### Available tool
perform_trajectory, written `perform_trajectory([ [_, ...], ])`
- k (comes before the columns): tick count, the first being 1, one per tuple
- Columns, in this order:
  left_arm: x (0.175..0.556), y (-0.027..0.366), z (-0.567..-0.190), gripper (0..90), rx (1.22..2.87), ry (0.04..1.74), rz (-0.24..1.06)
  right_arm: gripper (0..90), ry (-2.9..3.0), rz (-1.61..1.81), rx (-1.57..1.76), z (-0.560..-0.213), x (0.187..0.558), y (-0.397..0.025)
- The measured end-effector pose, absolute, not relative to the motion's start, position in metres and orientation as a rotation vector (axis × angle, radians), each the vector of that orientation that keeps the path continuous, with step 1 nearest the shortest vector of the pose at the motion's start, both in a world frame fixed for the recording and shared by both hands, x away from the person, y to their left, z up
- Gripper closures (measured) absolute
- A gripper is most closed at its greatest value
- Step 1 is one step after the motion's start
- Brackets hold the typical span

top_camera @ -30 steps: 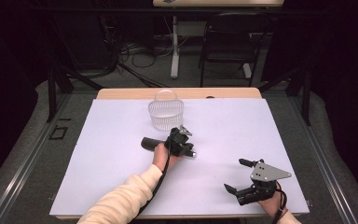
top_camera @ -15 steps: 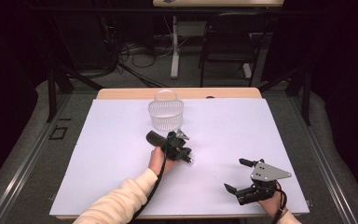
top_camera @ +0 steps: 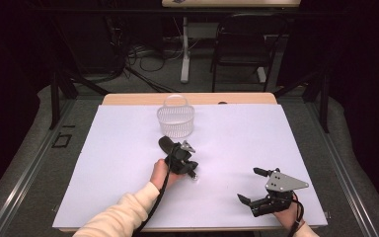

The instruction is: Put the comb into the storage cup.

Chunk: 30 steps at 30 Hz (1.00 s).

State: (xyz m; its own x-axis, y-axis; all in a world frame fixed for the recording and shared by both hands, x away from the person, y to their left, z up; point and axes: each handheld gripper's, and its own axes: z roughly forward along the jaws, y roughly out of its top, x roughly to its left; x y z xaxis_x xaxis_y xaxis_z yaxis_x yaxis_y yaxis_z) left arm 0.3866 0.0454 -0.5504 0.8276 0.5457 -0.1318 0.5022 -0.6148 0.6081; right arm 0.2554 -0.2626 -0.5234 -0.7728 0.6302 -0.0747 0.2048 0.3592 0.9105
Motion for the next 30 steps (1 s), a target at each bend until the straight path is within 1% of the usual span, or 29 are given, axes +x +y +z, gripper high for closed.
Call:
perform_trajectory([
  [7,0.378,0.054,-0.548,90.0,2.390,0.741,0.075,0.4,2.210,1.395,0.733,-0.523,0.255,-0.263],
  [15,0.366,0.074,-0.546,90.0,2.419,0.753,0.072,0.4,2.209,1.391,0.734,-0.523,0.255,-0.263],
  [19,0.362,0.089,-0.545,90.0,2.431,0.770,0.081,0.4,2.206,1.389,0.731,-0.523,0.255,-0.263],
  [30,0.357,0.133,-0.542,89.9,2.432,0.881,0.129,0.4,2.201,1.389,0.732,-0.523,0.255,-0.263],
])
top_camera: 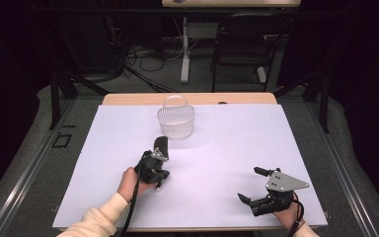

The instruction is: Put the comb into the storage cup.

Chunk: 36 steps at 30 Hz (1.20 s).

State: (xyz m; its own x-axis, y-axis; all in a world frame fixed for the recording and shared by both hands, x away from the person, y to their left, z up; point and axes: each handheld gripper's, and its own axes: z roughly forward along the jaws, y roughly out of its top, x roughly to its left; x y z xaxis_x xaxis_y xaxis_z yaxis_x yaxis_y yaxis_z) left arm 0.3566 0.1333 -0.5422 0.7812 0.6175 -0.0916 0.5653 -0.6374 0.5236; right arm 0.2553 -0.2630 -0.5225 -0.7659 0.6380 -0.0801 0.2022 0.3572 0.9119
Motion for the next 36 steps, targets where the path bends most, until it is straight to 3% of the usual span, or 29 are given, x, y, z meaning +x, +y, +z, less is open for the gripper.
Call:
perform_trajectory([
  [13,0.364,0.176,-0.541,89.2,2.427,1.014,0.226,0.5,2.205,1.384,0.732,-0.523,0.256,-0.262],
  [16,0.365,0.180,-0.540,85.0,2.423,1.025,0.232,0.5,2.206,1.387,0.732,-0.523,0.256,-0.262],
  [24,0.359,0.180,-0.526,66.6,2.440,0.951,0.242,0.5,2.206,1.387,0.731,-0.523,0.256,-0.262],
  [31,0.367,0.180,-0.511,33.5,2.495,0.907,0.276,0.4,2.208,1.386,0.727,-0.523,0.256,-0.262],
  [36,0.376,0.170,-0.510,14.9,2.597,0.862,0.299,0.4,2.210,1.388,0.730,-0.523,0.256,-0.262],
])
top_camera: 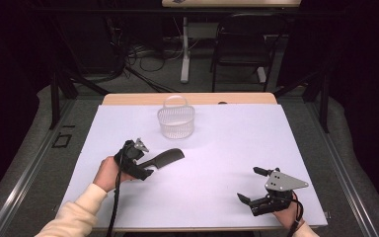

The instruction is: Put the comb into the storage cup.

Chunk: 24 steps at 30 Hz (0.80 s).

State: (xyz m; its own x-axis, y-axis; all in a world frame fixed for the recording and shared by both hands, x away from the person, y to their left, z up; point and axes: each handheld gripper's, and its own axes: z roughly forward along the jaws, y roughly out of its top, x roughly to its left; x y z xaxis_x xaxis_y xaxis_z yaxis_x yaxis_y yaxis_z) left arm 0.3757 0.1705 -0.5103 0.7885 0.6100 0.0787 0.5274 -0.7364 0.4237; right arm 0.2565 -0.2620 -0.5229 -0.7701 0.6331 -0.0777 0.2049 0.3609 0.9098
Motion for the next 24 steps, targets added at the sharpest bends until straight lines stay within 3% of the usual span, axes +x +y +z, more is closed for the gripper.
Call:
perform_trajectory([
  [4,0.383,0.164,-0.513,5.1,2.668,0.838,0.307,0.4,2.211,1.391,0.727,-0.523,0.257,-0.262],
  [8,0.390,0.161,-0.514,5.7,2.718,0.818,0.310,0.4,2.209,1.396,0.726,-0.523,0.257,-0.262],
  [16,0.399,0.153,-0.517,43.5,2.823,0.745,0.319,0.5,2.216,1.392,0.727,-0.523,0.257,-0.262],
  [24,0.405,0.148,-0.524,62.9,2.867,0.727,0.261,0.6,2.217,1.390,0.730,-0.524,0.257,-0.262],
])
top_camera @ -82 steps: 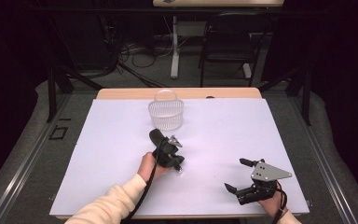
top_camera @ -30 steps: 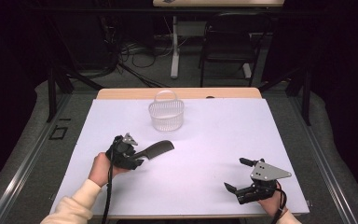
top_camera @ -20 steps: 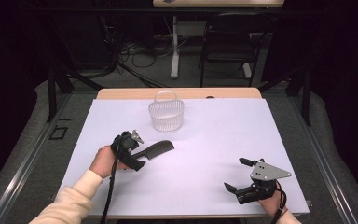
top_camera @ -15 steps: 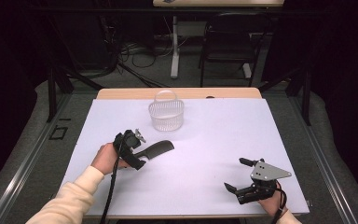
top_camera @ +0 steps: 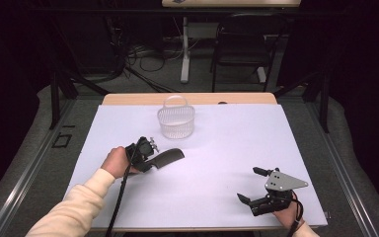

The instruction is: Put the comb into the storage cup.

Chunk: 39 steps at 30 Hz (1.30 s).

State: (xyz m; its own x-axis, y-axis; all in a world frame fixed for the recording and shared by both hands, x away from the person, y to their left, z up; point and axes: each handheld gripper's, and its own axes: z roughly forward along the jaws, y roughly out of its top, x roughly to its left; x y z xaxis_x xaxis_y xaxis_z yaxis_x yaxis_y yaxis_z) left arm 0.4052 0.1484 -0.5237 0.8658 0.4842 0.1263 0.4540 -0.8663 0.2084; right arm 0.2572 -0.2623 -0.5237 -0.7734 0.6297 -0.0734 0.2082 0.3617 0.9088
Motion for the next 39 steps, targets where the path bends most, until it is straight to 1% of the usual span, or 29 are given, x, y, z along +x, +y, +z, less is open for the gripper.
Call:
perform_trajectory([
  [6,0.411,0.147,-0.524,68.0,2.883,0.732,0.230,0.5,2.219,1.390,0.730,-0.524,0.257,-0.262],
  [12,0.413,0.144,-0.525,70.6,2.901,0.725,0.210,0.6,2.220,1.388,0.731,-0.524,0.257,-0.263],
  [21,0.412,0.143,-0.524,72.0,2.915,0.707,0.196,0.6,2.217,1.389,0.732,-0.524,0.257,-0.263],
  [26,0.409,0.148,-0.518,72.1,2.863,0.720,0.217,0.6,2.216,1.389,0.728,-0.523,0.257,-0.262],
  [39,0.399,0.169,-0.502,72.1,2.653,0.782,0.245,0.6,2.216,1.384,0.734,-0.524,0.258,-0.262],
])
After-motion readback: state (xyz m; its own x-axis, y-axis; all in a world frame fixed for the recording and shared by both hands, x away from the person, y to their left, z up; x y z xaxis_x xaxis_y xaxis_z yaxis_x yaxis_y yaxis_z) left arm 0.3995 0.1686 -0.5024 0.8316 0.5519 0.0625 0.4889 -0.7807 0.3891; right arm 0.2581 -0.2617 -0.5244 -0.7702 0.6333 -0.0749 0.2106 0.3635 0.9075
